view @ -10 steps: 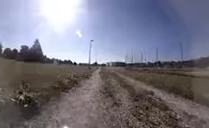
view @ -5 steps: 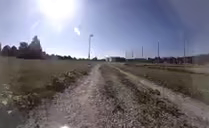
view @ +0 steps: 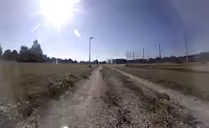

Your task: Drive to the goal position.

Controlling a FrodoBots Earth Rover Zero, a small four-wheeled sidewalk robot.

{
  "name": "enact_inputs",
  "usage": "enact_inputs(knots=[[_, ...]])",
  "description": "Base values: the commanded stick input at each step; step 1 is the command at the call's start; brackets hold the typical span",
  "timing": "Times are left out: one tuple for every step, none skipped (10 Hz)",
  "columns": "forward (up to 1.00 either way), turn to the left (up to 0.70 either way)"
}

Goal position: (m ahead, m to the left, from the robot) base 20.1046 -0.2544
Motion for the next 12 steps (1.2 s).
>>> enact_inputs(knots=[[0.5, 0.0], [0.5, 0.0], [0.5, 0.0], [0.5, 0.0], [0.5, 0.0], [0.5, 0.0], [0.5, 0.0], [0.5, 0.0], [0.5, 0.0], [0.5, 0.0], [0.5, 0.0], [0.5, 0.0]])
